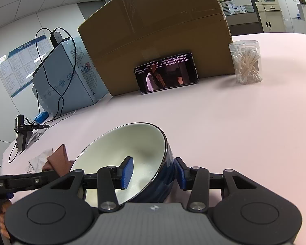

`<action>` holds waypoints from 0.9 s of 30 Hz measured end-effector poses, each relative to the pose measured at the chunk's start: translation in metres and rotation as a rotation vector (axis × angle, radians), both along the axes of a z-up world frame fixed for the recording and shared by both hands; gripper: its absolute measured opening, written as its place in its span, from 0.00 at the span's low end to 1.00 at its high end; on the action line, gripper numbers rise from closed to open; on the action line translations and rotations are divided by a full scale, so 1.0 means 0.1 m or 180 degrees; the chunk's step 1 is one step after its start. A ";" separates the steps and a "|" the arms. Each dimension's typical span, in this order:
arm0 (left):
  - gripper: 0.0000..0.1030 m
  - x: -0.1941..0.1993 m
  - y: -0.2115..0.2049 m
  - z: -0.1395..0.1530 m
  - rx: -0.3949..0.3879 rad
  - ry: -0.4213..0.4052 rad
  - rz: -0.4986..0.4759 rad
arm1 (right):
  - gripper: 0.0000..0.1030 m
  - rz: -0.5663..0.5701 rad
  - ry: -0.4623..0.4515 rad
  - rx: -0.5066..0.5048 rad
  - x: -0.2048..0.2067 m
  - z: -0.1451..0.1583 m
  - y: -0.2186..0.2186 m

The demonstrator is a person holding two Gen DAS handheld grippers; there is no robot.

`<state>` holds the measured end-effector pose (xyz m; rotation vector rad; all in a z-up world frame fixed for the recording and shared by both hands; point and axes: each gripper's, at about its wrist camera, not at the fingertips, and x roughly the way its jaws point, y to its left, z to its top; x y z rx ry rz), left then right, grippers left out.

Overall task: Clean bowl
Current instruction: 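Rub the cloth along the bowl's outer wall with the left gripper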

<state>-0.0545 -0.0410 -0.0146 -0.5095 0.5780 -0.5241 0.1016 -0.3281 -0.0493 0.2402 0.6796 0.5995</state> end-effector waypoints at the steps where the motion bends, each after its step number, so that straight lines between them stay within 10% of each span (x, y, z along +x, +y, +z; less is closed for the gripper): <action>1: 0.08 -0.01 -0.03 0.01 0.0019 -0.0010 -0.0069 | 0.46 0.0000 0.0000 -0.0002 0.00 0.00 0.00; 27: 0.09 0.13 -0.12 -0.08 -0.0136 0.0054 -0.0020 | 0.49 0.0005 -0.0011 0.0040 -0.03 -0.01 0.00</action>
